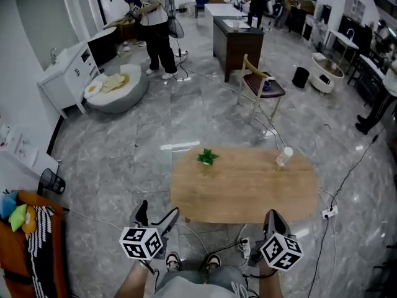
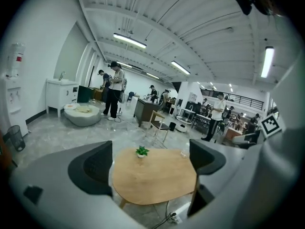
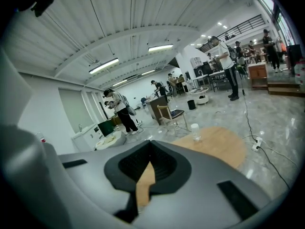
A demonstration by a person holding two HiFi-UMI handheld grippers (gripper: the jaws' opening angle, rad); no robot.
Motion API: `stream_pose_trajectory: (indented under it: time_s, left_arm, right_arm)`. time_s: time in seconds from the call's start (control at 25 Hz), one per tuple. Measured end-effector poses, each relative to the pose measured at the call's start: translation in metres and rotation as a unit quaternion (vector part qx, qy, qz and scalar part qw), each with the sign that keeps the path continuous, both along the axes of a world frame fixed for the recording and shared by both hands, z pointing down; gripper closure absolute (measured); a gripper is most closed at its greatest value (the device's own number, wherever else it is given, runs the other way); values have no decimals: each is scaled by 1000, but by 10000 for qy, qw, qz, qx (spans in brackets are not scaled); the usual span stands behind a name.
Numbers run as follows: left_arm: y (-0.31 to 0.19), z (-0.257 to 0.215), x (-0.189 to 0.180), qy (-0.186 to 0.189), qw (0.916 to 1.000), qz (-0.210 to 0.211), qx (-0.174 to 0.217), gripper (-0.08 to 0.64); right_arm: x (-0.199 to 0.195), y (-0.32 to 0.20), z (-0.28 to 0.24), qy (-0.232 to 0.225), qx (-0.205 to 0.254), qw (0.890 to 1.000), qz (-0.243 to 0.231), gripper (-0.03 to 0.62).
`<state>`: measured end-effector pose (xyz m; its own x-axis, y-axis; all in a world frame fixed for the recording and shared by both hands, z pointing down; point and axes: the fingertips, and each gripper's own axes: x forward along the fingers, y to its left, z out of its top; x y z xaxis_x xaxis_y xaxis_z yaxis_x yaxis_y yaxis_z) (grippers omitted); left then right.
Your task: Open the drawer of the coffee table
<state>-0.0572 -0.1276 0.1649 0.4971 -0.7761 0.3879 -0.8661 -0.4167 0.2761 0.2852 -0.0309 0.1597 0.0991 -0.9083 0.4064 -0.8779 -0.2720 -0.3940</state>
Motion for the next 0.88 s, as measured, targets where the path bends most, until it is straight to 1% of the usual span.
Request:
stream_pose_trajectory:
  time_s: [0.12, 0.24, 0.32, 0.44, 0.52, 0.6, 0.64, 0.76, 0.88]
  left_arm:
    - [-9, 1, -10, -10, 9998, 165, 80, 58]
    - [-20, 8, -25, 29, 9996, 240, 127, 58]
    - [-26, 18, -37, 82, 9995, 287, 45, 58]
    - [-27, 39, -53, 218, 9992, 305, -159, 58]
    - [-28, 58, -63, 276, 9986, 373, -259, 58]
    - [-30, 79, -70, 340, 9976, 530, -302, 58]
    - [-32, 91, -74, 362, 9970, 600, -316, 58]
    - [-38, 130, -83, 361, 9963, 701, -347, 58]
    - [-38, 185, -91, 354, 9949, 841, -438, 58]
  right_arm:
    - [-9, 8, 2, 113, -108, 9997, 183, 591]
    - [-26, 6, 5, 148, -107, 9994, 282, 592]
    - [-44, 2, 7, 134, -108, 9995, 271, 592]
    - [-71, -6, 16, 189, -225, 9994, 166, 592]
    - [-88, -11, 27, 52, -258, 9995, 164, 592]
    - [-108, -16, 44, -169, -275, 9993, 162, 591]
    - [-118, -18, 55, -201, -329, 9992, 111, 592]
    - [-145, -27, 99, -104, -647, 9978, -138, 591]
    - [-163, -31, 152, -120, -928, 9954, -221, 591]
